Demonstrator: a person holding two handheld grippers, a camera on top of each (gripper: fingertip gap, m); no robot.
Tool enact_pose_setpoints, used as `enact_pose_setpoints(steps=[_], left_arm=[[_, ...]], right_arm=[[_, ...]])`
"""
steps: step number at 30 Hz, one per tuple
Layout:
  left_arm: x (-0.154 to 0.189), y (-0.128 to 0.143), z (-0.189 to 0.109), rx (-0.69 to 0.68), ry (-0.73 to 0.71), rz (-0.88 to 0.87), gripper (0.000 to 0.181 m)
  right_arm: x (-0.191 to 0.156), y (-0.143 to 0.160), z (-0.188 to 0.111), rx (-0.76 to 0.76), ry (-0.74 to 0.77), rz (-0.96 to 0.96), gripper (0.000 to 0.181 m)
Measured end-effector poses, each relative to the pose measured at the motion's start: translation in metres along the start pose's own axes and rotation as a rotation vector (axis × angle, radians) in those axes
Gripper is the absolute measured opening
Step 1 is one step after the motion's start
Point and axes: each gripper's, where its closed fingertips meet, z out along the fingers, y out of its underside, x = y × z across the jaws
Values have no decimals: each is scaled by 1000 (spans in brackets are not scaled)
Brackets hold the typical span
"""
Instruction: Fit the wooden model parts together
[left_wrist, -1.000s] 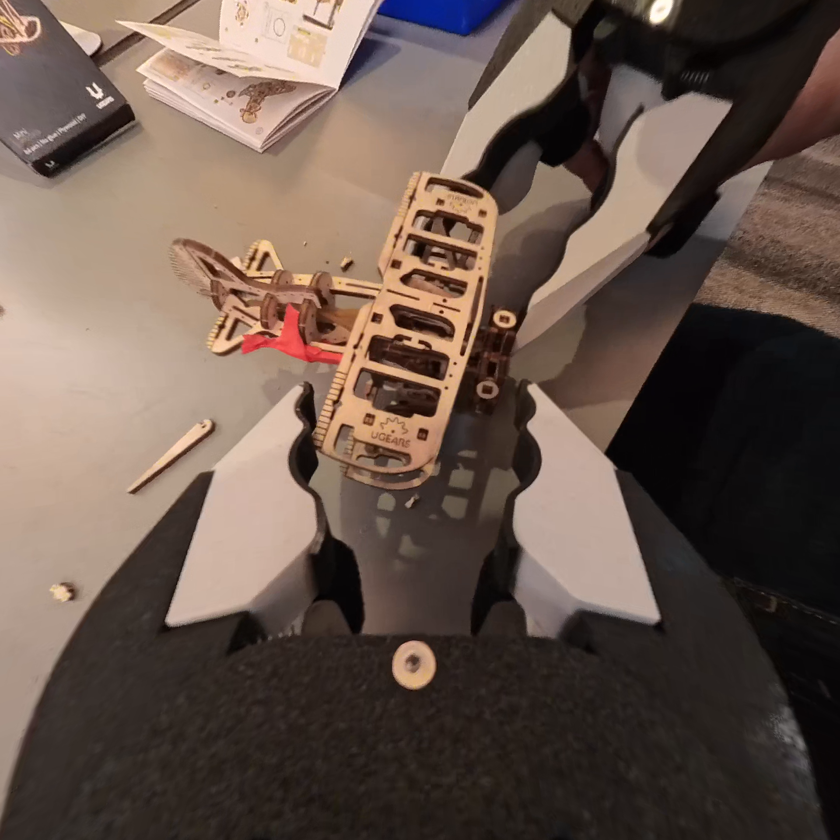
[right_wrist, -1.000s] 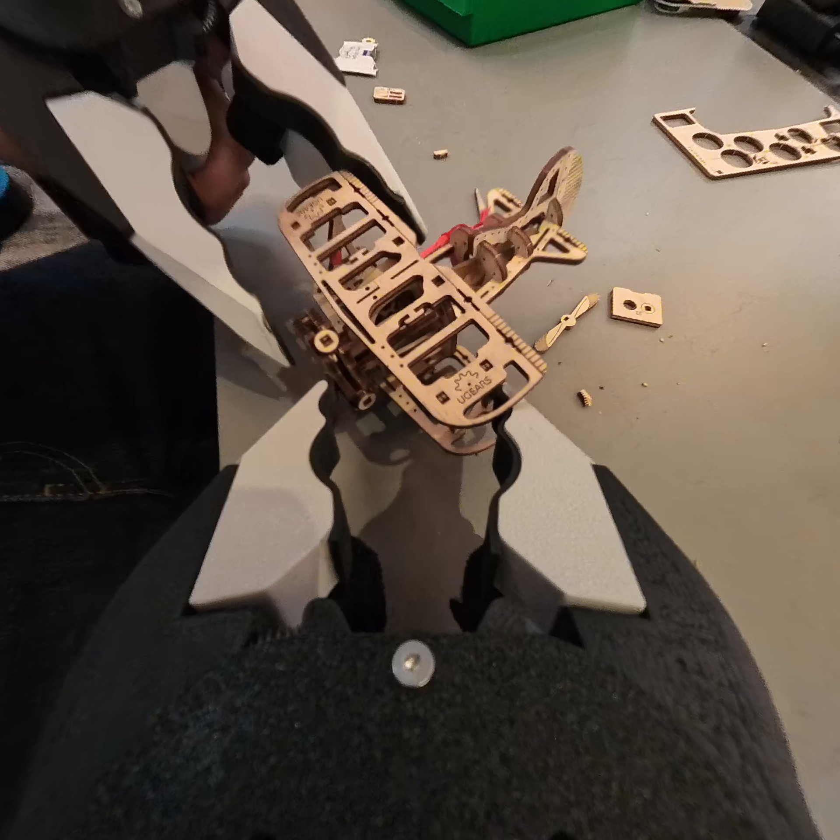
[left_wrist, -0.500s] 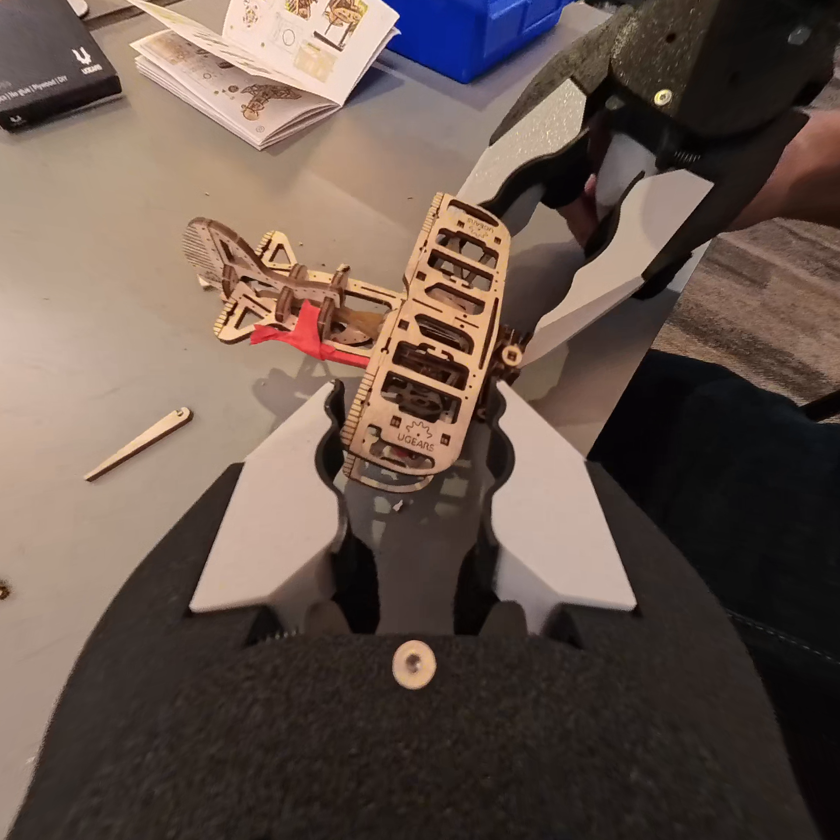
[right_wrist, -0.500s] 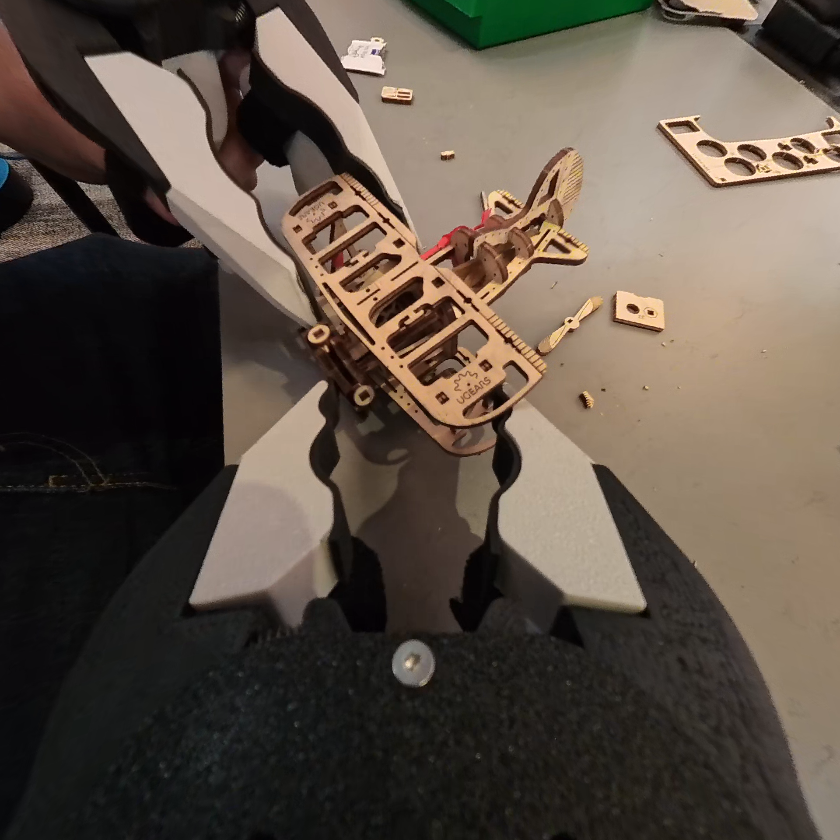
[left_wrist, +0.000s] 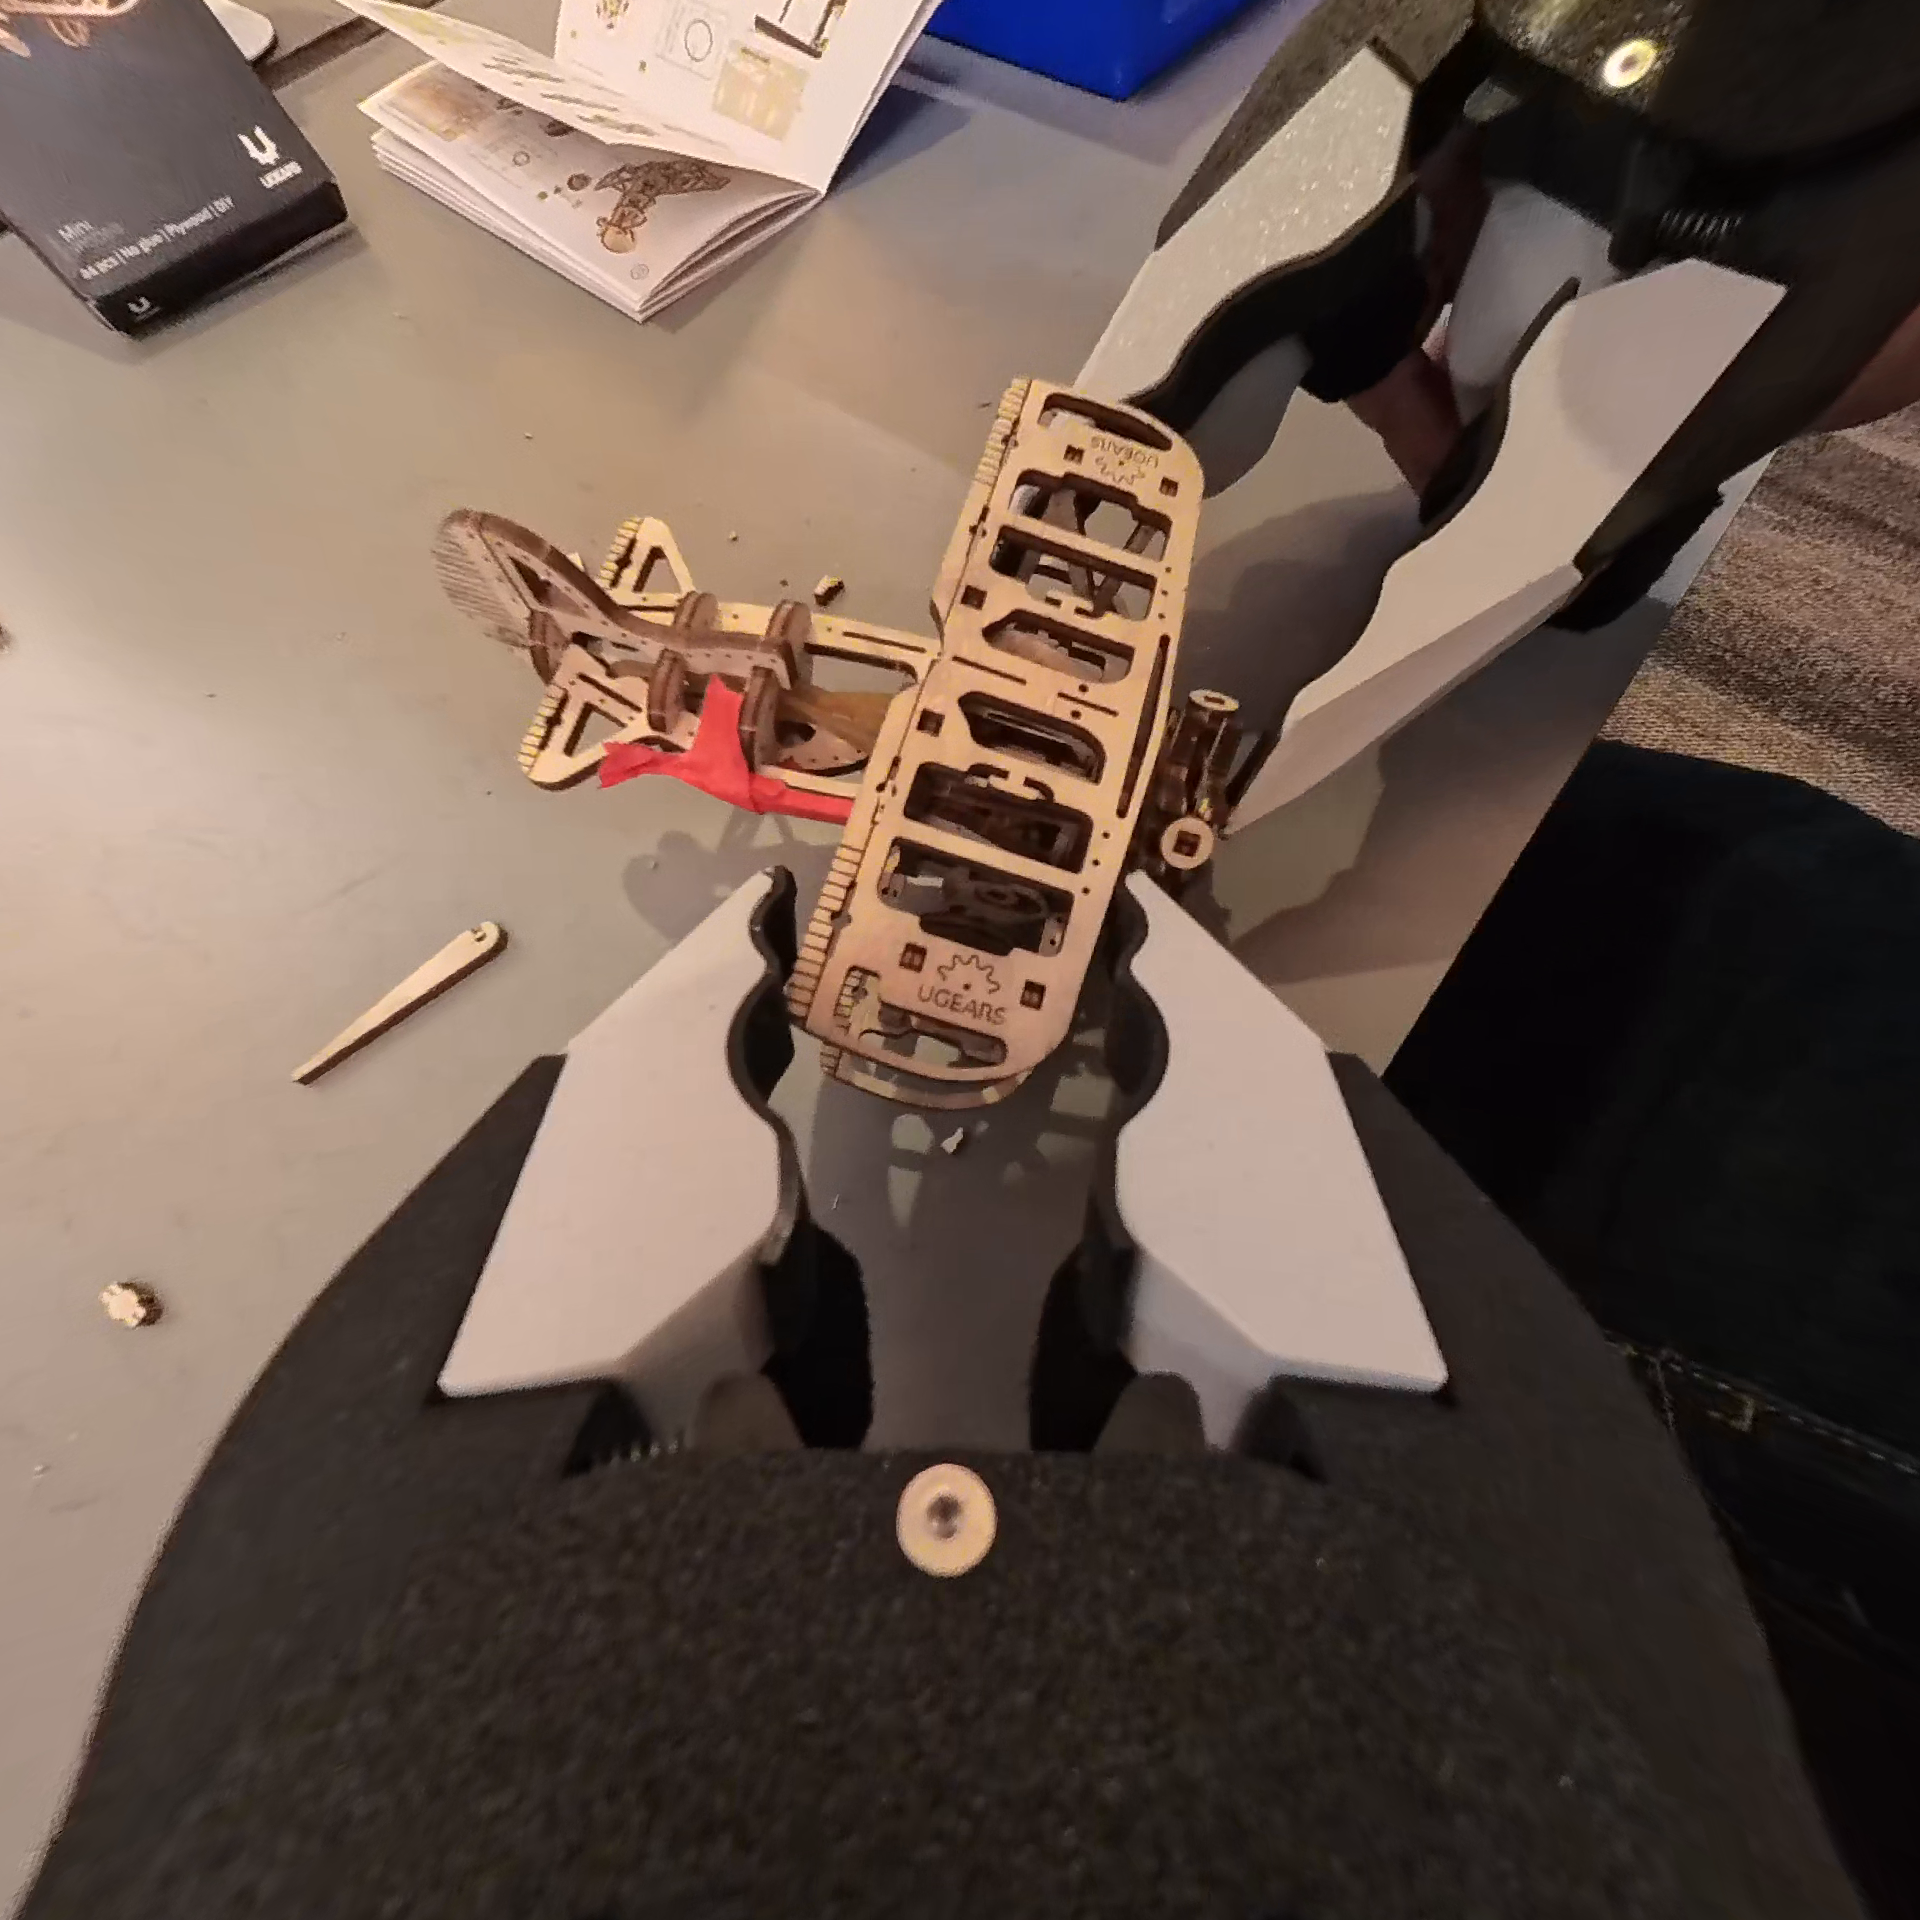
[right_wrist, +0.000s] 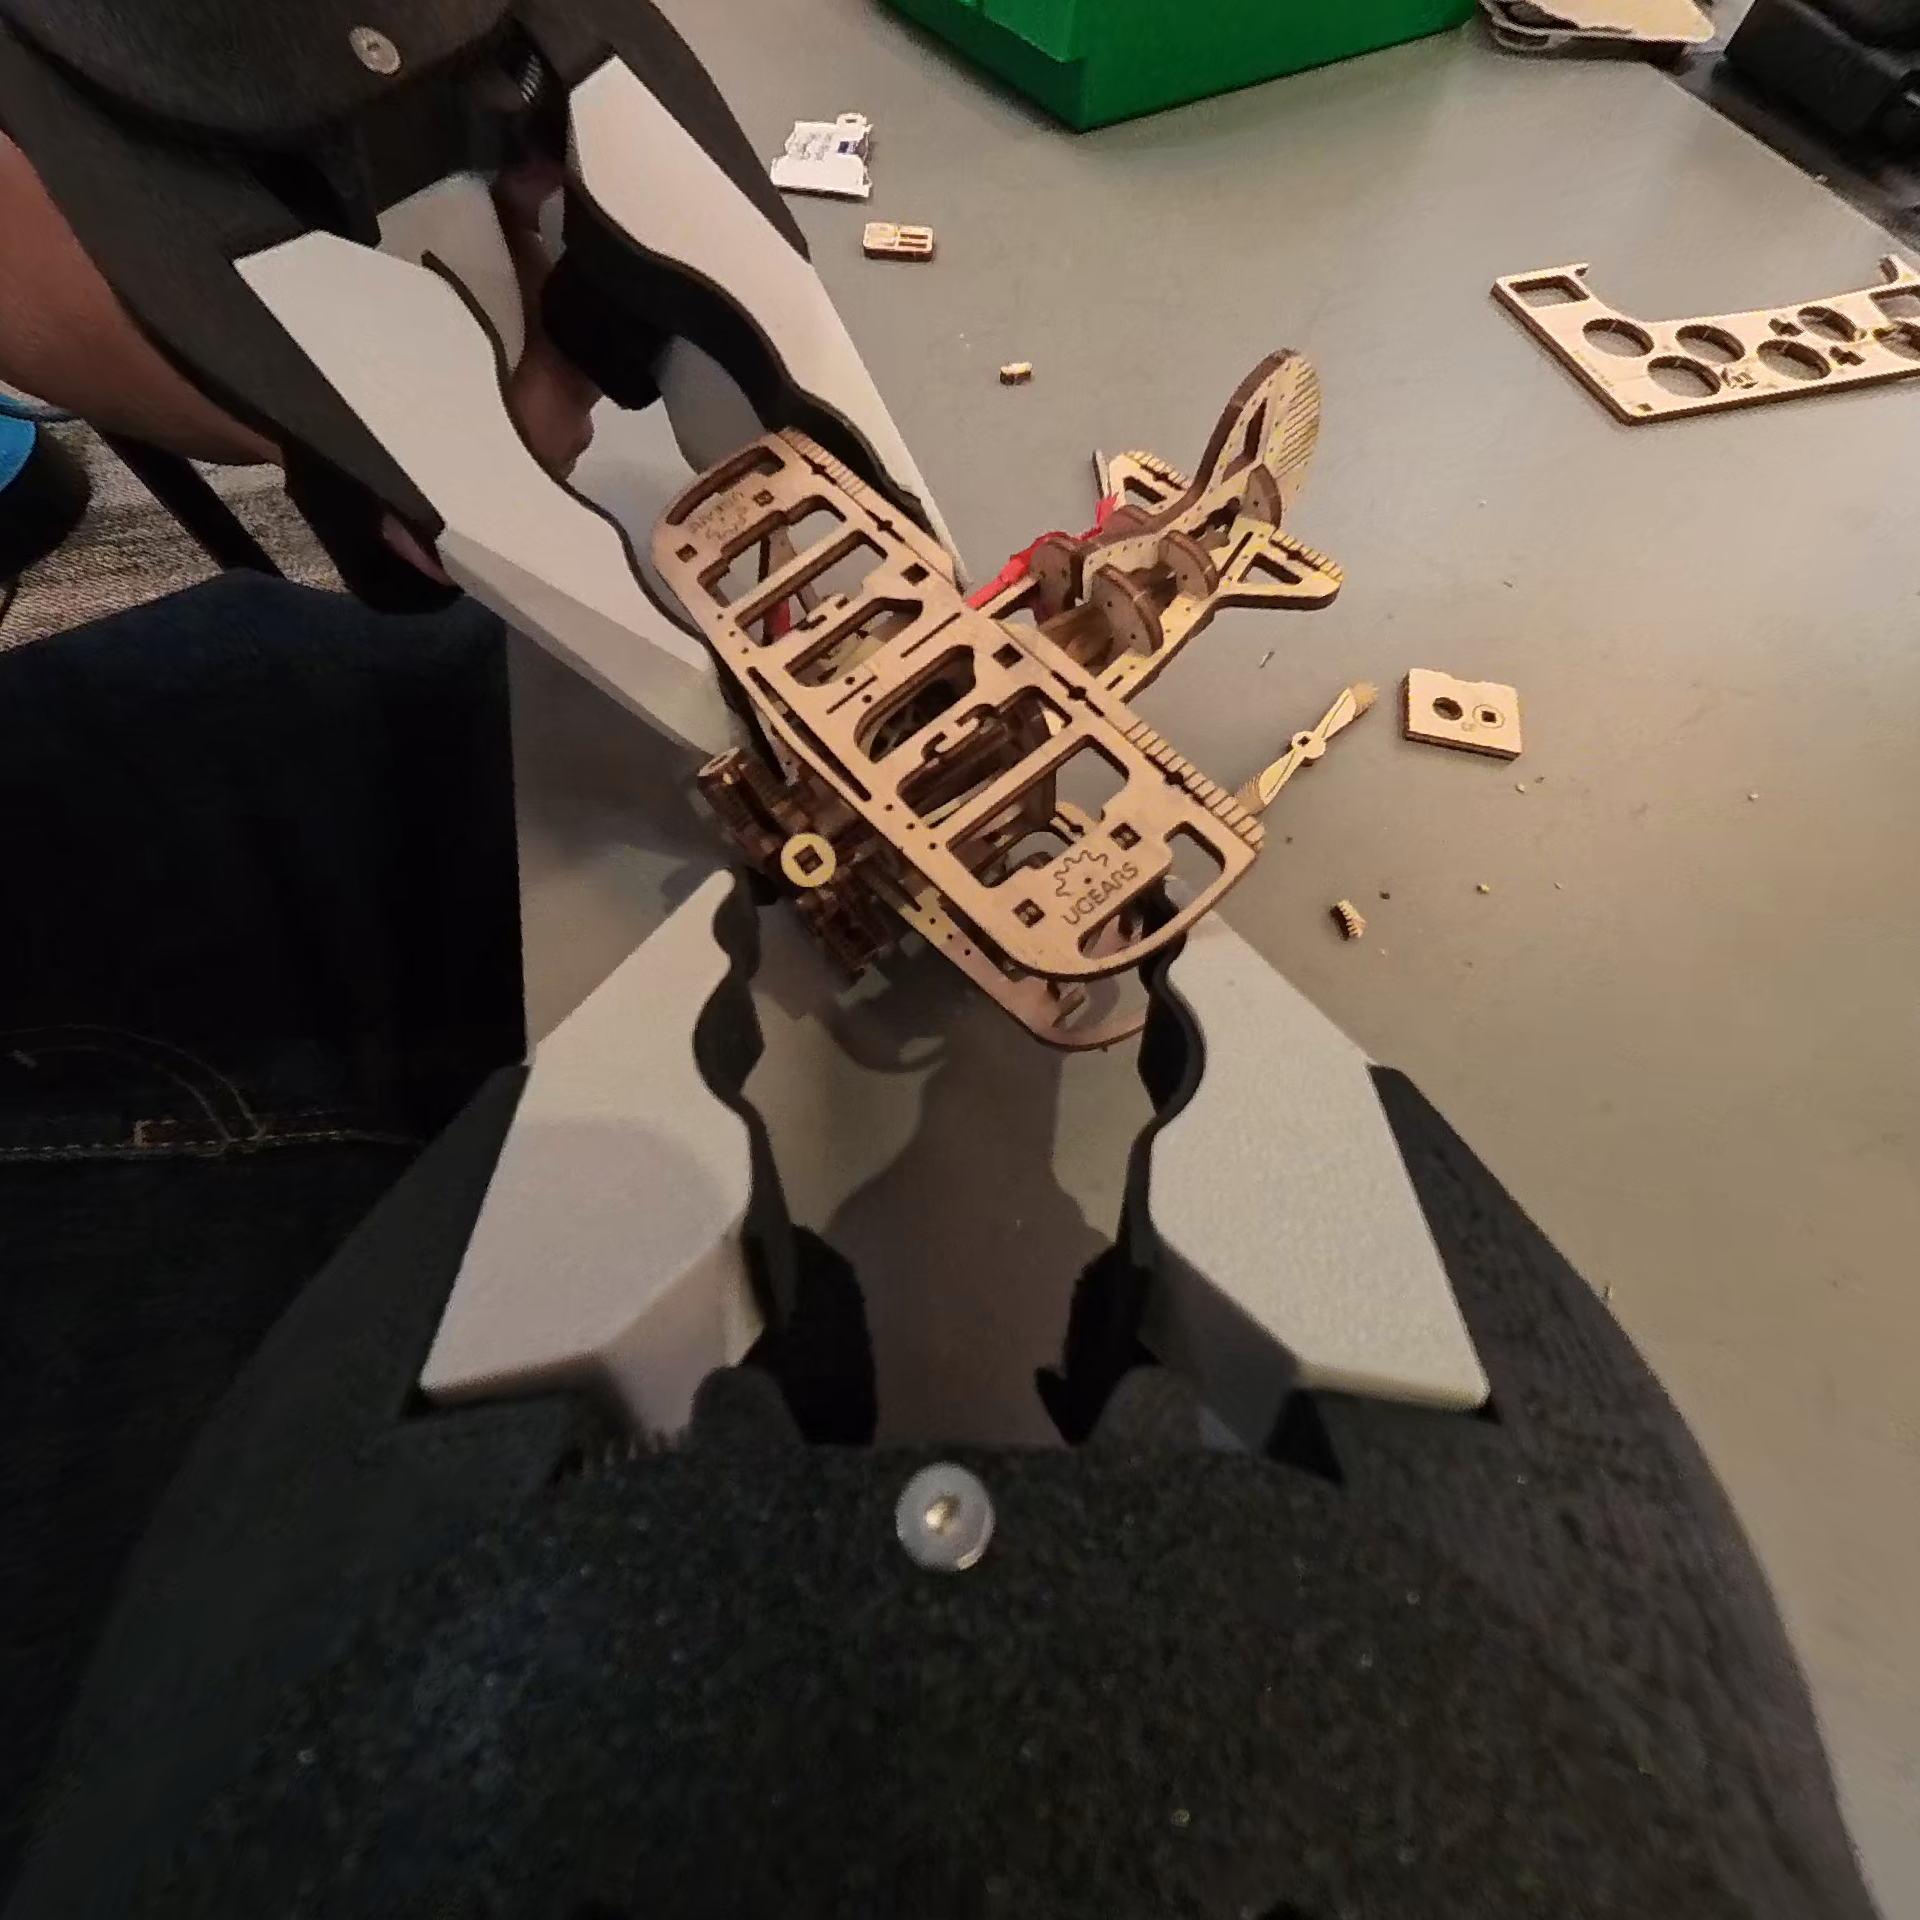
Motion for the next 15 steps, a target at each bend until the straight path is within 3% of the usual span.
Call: enact_pose_setpoints(steps=[7,10,15], left_arm=[[6,-2,-5,37,67,-13,59],[13,-2,-6,43,106,-15,72],[18,-3,-7,46,131,-22,75]], right_arm=[[-2,4,0,-9,8,-77,65],[-2,4,0,-8,4,-71,66],[-3,5,-1,-9,-3,-70,66]])
